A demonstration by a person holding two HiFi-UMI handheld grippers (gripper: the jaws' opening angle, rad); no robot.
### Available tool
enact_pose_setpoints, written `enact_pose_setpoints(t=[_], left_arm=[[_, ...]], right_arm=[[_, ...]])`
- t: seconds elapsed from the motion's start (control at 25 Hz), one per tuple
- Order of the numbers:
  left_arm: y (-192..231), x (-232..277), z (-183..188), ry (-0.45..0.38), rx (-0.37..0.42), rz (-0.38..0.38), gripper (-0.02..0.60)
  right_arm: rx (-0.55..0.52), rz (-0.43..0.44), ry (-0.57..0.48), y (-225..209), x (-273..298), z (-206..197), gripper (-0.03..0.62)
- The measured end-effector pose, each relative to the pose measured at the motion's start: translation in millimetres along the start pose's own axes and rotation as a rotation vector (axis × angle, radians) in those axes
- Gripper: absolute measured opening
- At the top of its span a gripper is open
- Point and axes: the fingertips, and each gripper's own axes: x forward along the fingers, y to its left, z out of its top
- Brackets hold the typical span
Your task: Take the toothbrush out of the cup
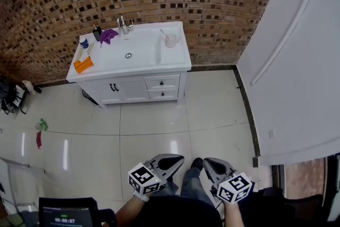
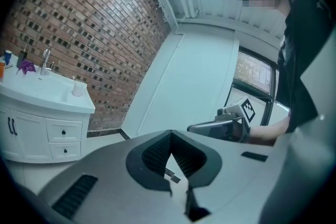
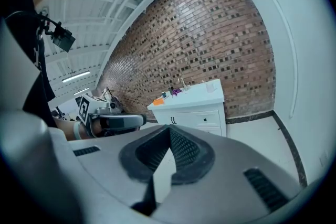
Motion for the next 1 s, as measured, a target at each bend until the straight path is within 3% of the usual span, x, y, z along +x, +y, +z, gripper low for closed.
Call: enact_pose_setpoints(t=[0.44, 1.0], left_arm=[[8, 54, 41, 0.007, 0.013, 0.062, 0.005], [26, 150, 48, 0.013, 0.050, 0.139, 0.005]], right_arm=[[0.011, 0.046, -0.001, -58, -5, 45, -0.014], [0.021, 0.105, -0.024, -168, -10, 63, -0.014]])
